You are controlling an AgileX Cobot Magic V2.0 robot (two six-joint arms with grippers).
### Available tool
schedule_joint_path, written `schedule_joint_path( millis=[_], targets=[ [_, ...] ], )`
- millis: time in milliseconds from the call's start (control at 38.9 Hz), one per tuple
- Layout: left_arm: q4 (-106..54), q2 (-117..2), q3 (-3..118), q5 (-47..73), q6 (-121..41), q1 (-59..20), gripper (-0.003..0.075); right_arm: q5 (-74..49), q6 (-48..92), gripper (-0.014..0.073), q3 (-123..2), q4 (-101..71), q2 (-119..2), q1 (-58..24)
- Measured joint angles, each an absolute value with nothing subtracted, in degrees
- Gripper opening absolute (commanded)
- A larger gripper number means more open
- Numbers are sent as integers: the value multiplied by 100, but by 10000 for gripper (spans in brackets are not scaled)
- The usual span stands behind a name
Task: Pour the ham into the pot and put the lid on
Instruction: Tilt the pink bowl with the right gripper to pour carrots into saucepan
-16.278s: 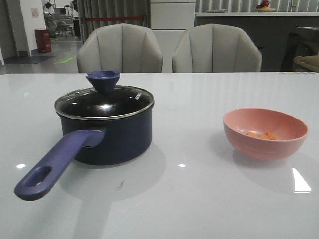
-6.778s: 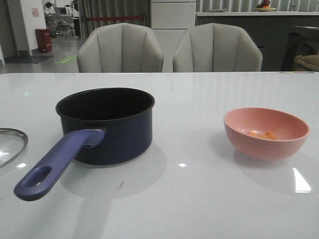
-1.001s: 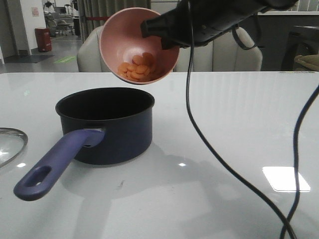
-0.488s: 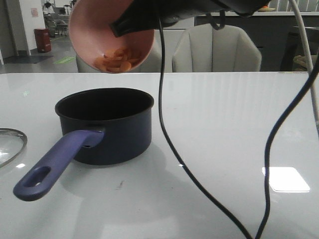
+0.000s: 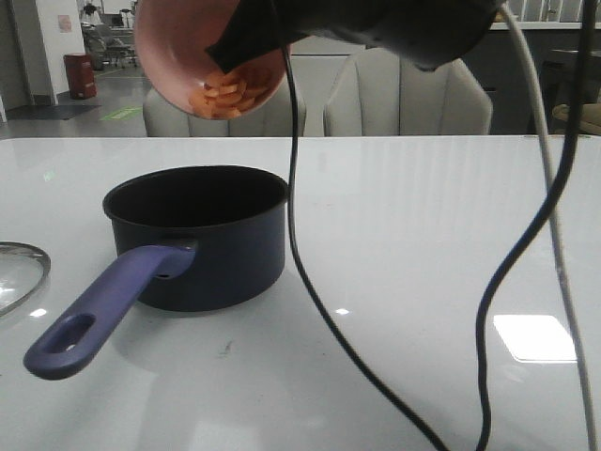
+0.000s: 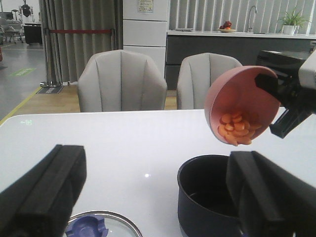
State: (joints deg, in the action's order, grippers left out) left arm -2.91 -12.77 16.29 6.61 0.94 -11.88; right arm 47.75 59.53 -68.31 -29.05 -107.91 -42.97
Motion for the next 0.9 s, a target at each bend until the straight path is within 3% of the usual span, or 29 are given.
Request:
schedule_joint_path(
  millis=[359,668,745,899],
  targets=[
    [-291,-1277,1629,661,94,-1188,617,6299,6580,130,-6831,-2116,-11394,-4449],
    [-291,-1277,1629,661,94,-1188,617,6438,6231,132,-6831,-2277,-11467,-4461],
    [-291,-1277,1629,661,94,-1188,617,6263,5704,133,-6831,-2674,-11403,-4500],
    [-291,-1277,1629,661,94,-1188,617,4653,4723,132,-6831,-3767,-10926,-4511]
  ],
)
